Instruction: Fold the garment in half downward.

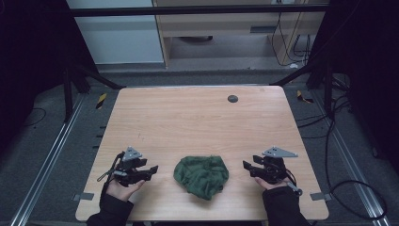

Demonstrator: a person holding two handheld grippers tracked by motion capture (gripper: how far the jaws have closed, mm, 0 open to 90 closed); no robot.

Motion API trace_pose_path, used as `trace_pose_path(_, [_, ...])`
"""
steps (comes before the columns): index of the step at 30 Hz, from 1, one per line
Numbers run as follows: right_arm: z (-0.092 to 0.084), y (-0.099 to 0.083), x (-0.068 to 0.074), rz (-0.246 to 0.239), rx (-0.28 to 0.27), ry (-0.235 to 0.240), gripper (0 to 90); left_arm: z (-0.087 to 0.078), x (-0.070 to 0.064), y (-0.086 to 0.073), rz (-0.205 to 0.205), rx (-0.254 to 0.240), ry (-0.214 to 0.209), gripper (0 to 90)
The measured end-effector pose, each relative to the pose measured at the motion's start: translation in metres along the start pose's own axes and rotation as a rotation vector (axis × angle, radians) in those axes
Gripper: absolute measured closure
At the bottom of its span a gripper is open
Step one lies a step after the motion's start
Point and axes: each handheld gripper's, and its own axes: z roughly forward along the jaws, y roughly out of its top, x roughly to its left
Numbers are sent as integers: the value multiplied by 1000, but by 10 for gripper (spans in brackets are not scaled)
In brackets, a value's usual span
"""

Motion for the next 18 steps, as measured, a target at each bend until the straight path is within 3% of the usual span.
trace_pose_path(7, [0,-5,-11,4,6,-48,398,-3,14,-6,7,-14,45,389])
trace_pose_path(18, [-2,-9,-27,17,12,-95,327,-8,38,-15,-31,-29,94,367])
